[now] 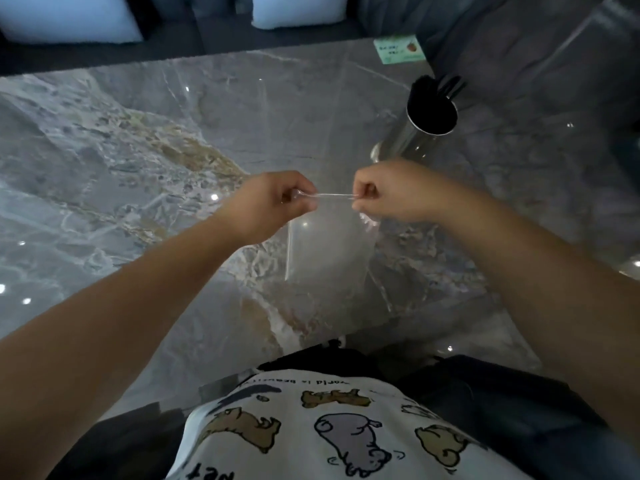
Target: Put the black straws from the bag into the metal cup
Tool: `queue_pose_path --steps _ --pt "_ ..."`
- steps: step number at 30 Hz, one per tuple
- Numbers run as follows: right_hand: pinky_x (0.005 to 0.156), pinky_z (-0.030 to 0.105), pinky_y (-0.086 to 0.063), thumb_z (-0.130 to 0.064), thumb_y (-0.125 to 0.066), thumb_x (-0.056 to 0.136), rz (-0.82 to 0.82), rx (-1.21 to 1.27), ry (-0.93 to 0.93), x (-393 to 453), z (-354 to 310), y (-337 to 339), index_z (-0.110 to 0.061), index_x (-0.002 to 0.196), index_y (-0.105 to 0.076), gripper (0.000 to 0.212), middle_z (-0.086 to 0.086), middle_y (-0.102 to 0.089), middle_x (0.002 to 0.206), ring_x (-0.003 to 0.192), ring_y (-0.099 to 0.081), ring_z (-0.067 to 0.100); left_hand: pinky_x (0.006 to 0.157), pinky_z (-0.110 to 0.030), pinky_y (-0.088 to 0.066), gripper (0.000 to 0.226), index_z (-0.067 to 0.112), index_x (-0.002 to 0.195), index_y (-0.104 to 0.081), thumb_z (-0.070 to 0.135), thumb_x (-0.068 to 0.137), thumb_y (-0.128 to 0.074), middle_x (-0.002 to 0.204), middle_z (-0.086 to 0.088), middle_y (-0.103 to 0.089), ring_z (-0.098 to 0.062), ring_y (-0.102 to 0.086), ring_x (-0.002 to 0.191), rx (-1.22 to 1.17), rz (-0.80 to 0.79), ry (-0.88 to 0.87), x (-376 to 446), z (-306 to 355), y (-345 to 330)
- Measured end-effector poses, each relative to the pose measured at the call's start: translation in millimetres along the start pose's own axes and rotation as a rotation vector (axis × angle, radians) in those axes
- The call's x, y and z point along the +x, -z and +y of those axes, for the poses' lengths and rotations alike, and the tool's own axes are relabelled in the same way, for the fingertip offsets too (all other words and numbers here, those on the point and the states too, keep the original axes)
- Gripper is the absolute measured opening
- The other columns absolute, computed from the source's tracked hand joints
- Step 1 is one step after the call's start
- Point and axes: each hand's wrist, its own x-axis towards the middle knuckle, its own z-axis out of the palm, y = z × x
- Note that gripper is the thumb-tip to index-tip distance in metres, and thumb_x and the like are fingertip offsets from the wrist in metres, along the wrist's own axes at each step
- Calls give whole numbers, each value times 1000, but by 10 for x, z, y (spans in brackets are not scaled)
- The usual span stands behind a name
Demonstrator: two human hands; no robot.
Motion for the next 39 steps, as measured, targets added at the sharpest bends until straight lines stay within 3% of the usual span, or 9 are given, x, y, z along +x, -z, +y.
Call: queue_pose_path --steps 4,8,13,18,23,28,33,36,39 --pt "78 27 -44 -31 -65 85 85 68 -80 -284 241 -92 -20 111 -62 28 -2 -68 104 96 -61 18 67 -21 -45 5 35 92 -67 36 86 -67 79 10 -67 -2 -58 70 50 -77 -86 223 263 -307" --pt "73 29 -44 -24 -61 88 136 54 -110 -506 624 -80 -18 98 -67 13 0 -69 94 88 -61 19 60 -4 -37 3 31 89 -67 30 87 -68 73 20 -61 13 -53 67 46 -128 -118 482 583 -646" --pt "74 30 -49 -24 -63 87 121 209 -196 -791 1413 -47 -19 94 -70 11 -7 -65 85 83 -62 15 61 -6 -37 6 29 83 -66 26 86 -70 75 15 -62 8 -54 65 0 -161 -95 908 954 -1230" --pt "64 17 -43 -30 -67 86 103 419 -327 -1167 2721 16 -35 78 -66 9 -20 -64 74 71 -59 -6 63 -8 -40 8 29 83 -66 25 89 -67 76 12 -65 5 -56 66 -54 -150 -37 1573 1410 -2146" --pt "52 13 -40 -32 -71 80 381 645 -761 -1924 4384 -115 -33 67 -67 14 -15 -63 56 52 -52 -4 62 -8 -37 11 15 92 -67 21 94 -57 76 0 -65 -4 -56 64 82 -84 -7 2221 1708 -3061" --pt "63 36 -45 -24 -65 80 598 840 -1271 -2398 5503 -695 -3 88 -71 23 17 -67 77 59 -54 20 82 -42 -51 17 7 96 -69 17 92 -56 97 -17 -68 -37 -63 91 462 -167 -372 2616 1819 -3794" --pt "37 11 -38 -19 -61 84 754 925 -1509 -2198 5867 -1390 -6 83 -67 15 8 -59 61 37 -53 0 81 -40 -48 35 10 89 -68 32 98 -43 91 -12 -68 -34 -63 89 643 -428 -644 2950 1784 -4336" --pt "59 33 -56 -24 -58 84 753 952 -1562 -2000 6034 -1807 -8 81 -66 19 13 -65 72 62 -64 23 68 -37 -49 41 13 78 -65 38 100 -41 75 -7 -65 -32 -62 73 678 -486 -649 3018 1698 -4469" --pt "72 47 -57 -28 -54 80 706 986 -1612 -1836 6219 -2078 -11 80 -64 20 18 -70 82 77 -67 36 53 -31 -47 38 14 62 -59 32 94 -49 58 -3 -57 -29 -57 54 634 -364 -645 3014 1637 -4481"
